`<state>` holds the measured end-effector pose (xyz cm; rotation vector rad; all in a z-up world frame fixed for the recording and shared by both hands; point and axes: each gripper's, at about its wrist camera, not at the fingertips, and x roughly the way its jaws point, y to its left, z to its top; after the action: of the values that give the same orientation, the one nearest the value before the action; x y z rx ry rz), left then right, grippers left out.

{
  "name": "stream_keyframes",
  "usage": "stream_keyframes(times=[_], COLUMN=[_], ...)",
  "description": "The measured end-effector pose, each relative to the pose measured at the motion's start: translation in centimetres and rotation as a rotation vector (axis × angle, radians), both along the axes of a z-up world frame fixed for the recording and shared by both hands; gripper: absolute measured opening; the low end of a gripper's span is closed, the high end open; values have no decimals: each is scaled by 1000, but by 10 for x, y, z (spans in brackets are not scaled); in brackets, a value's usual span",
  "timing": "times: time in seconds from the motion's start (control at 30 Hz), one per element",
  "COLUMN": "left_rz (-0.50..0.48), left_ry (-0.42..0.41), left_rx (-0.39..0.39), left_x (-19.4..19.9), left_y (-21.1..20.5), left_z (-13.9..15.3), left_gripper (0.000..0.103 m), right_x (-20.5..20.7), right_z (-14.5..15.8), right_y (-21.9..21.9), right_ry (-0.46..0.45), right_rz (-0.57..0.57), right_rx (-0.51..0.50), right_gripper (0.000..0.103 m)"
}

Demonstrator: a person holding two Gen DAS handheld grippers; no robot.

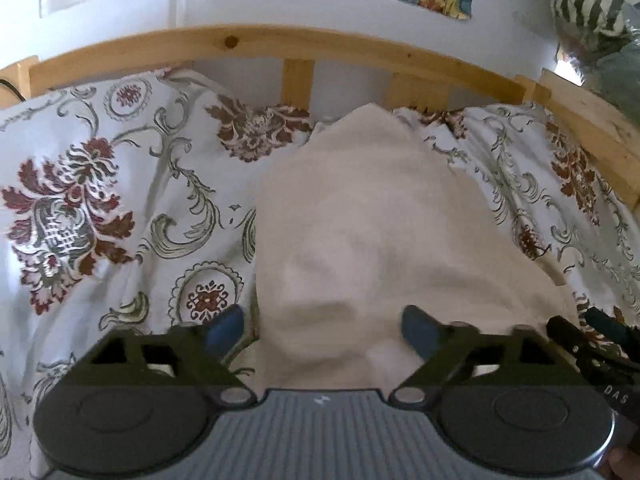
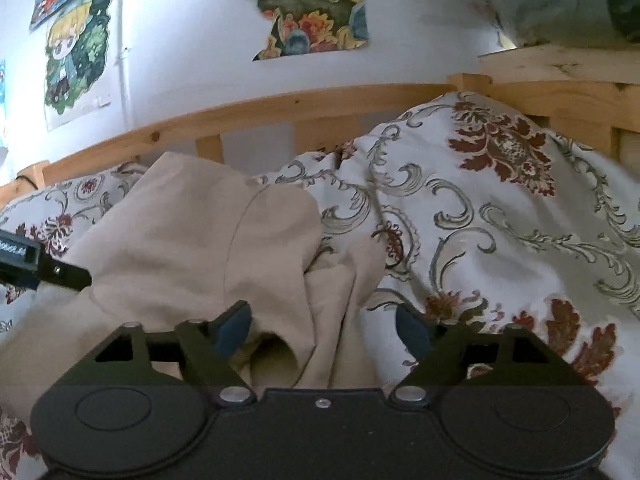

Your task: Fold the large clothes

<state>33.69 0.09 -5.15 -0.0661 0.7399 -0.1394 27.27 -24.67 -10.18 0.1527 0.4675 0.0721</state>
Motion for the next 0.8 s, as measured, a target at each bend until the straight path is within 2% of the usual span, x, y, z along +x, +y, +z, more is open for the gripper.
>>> stream_keyframes(times=[0.1, 0.17, 0.33, 0.63, 0.8], left_rz=[16, 31, 51, 60, 81], left_ry=[-14, -25, -57, -199, -264], left_rx=[6, 14, 31, 25, 29], left_x=[-14, -23, -49, -121, -166], left_y=[-2, -3, -4, 2, 11], left_z=[7, 13, 33, 85, 108], left_gripper=[101, 101, 102, 102, 102], right_x=[-7, -13, -31, -91, -147], right_z=[6, 12, 33, 84, 115], right_y=[-4, -7, -12, -7, 3], right_ry=[-22, -37, -83, -173, -252], right_rz=[-13, -22, -40, -56, -48], right_rx=[-4, -9, 3, 15, -1], right_gripper=[92, 98, 102, 102, 102])
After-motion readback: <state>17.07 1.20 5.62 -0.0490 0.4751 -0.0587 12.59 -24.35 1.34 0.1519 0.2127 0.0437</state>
